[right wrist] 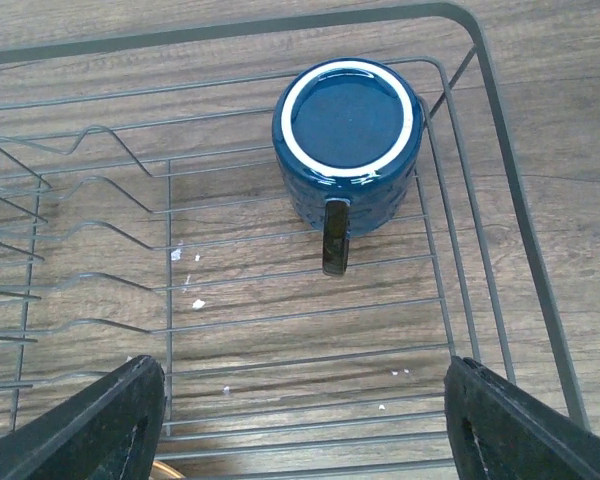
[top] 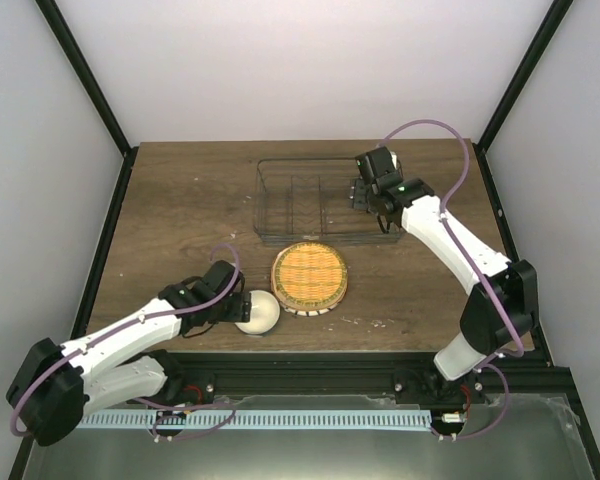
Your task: Load the mixed dishes into the dish rack
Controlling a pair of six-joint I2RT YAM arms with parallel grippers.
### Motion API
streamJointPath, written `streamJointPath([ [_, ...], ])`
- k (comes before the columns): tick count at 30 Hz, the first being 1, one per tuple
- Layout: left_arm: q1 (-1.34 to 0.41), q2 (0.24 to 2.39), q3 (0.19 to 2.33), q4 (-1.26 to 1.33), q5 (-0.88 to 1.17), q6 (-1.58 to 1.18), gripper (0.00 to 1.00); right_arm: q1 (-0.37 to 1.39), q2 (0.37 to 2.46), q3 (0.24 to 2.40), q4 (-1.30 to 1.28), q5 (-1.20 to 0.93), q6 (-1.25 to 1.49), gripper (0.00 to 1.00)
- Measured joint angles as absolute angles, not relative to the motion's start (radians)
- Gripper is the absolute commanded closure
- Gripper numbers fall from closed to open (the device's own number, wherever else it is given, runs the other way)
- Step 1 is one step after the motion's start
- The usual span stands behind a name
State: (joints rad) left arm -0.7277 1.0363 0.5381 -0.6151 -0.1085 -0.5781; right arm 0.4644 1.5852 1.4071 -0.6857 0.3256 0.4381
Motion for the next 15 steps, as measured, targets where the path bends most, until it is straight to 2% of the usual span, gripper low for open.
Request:
streamJointPath([
  [2, -0.728, 1.04, 0.522, -0.614, -0.107, -0.585, 0.29, 0.464, 1.577, 1.401, -0.688, 0.326, 0.438, 0.22],
  [9, -0.728, 1.082, 0.508, -0.557, -0.086, -0.596, 0.68, 0.465, 1.569, 1.378, -0.688, 0.325, 0.438, 0.22],
  [15, -0.728, 1.085, 0.483, -0.476, -0.041, -0.597, 0.85, 0.468, 1.563, 1.356, -0.688, 0.325, 0.438, 0.22],
])
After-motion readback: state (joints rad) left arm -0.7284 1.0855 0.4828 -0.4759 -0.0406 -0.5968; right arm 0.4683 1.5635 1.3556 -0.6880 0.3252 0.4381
